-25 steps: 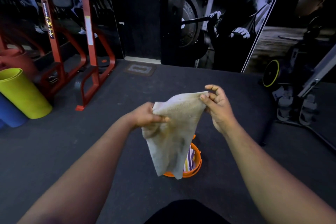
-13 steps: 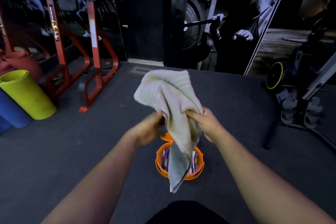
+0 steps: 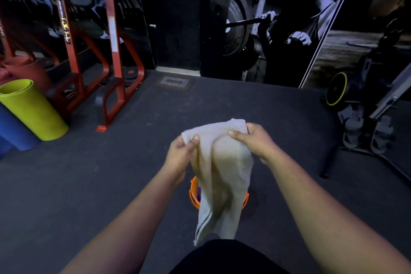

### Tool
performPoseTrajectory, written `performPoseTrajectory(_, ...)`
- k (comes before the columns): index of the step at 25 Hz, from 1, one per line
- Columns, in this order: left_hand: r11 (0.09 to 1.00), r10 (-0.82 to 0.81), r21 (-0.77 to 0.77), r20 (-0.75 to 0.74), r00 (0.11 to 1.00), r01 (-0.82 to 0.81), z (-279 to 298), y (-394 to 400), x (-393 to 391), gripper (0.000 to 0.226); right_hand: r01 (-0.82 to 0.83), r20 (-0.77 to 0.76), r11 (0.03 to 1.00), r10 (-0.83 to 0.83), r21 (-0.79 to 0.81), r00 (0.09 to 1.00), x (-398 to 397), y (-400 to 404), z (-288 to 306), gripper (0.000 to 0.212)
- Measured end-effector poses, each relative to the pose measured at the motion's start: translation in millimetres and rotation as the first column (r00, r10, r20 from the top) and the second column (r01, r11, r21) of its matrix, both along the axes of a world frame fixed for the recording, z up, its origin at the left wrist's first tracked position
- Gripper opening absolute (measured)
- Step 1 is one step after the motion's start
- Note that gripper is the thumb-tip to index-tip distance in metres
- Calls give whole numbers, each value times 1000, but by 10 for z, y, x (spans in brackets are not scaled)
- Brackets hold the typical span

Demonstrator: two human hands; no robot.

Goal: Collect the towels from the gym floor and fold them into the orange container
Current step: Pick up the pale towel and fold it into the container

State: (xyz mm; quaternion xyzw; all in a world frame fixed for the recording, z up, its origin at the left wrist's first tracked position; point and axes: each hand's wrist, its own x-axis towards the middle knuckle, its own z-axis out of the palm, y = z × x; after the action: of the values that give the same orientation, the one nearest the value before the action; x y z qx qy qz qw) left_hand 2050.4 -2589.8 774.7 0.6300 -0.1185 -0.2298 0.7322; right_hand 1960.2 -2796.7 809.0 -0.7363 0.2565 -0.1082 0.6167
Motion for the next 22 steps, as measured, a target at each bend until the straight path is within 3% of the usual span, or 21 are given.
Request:
performPoseTrajectory(2,994,37,-98,-71,997,-44,123,64,115,18,-52,-63,998,50,-29,997,-45,-94,42,41)
performPoseTrajectory(3,990,-23,-143,-90,996,10,153,104,156,19,-78,-56,997,79,9,995,-57,-119,101,42)
performPoseTrajectory(4,989,-112,-105,-69,991,104,170,140,168,22,-84,-20,994,86,67,996,-56,-129,181,41)
performPoseTrajectory(6,940,-323,118,8,946,320,129,194,137,24,-51,134,964,16,260,991,-45,-153,312,28)
performPoseTrajectory(7,924,-352,165,21,936,345,121,197,136,23,-43,223,934,-39,353,974,-64,-186,337,22)
performPoseTrajectory(9,962,-269,54,-7,963,269,231,126,179,27,-111,289,910,-9,398,957,-136,-228,258,31)
performPoseTrajectory(11,972,-222,-91,-56,973,217,464,37,264,26,-189,56,940,181,283,982,-290,-124,14,59)
performPoseTrajectory(12,964,-238,-136,-63,969,228,583,12,309,26,-228,-34,945,243,234,969,-356,-62,-67,54)
performPoseTrajectory(14,948,-291,-142,-30,956,284,711,5,402,29,-149,13,959,150,242,989,-363,-42,-78,24)
performPoseTrajectory(17,934,-324,166,16,946,317,586,93,452,24,50,105,974,-75,221,992,-303,-210,85,24)
performPoseTrajectory(18,937,-297,198,9,955,289,568,104,442,19,83,132,980,-108,180,985,-292,-238,138,27)
performPoseTrajectory(22,995,-99,-26,23,995,100,776,-25,479,16,151,250,968,-200,200,947,-195,-213,73,29)
